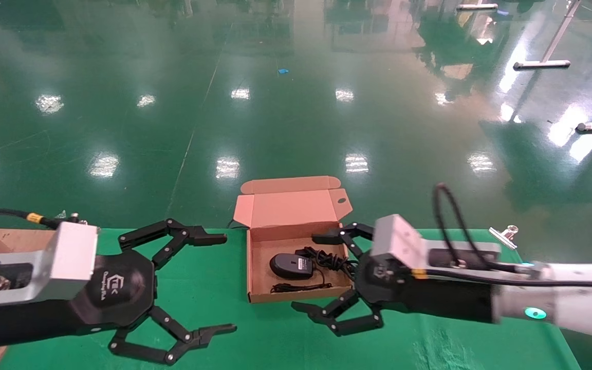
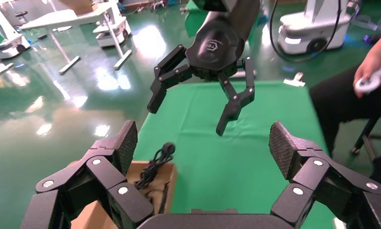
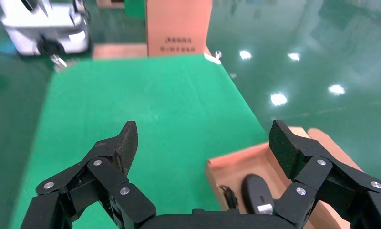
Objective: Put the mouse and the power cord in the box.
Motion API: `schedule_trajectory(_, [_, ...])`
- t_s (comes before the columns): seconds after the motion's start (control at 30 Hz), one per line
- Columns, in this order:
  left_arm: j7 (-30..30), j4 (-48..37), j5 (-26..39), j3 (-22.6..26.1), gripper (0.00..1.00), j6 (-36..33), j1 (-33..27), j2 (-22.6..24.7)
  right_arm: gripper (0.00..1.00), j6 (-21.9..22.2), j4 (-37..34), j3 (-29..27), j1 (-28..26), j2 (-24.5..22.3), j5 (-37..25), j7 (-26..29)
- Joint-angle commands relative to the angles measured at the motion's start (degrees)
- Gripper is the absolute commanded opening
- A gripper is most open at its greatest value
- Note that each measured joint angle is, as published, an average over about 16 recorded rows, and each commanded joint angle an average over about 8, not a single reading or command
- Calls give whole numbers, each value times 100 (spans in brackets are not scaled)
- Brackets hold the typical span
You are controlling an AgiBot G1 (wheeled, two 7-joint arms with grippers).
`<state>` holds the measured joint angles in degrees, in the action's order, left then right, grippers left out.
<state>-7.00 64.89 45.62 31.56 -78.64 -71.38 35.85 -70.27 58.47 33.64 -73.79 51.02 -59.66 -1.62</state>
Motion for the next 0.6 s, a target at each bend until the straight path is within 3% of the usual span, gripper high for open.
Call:
schedule_trajectory(0.03, [158, 77, -33, -138, 100, -63, 87, -7, 100, -139, 136, -159, 110, -145, 161, 112])
schedule_trajectory(0.6, [1504, 736, -318, -1316, 100, -598, 831, -71, 100, -1325, 1298, -1514, 1051, -1375, 1529, 1063])
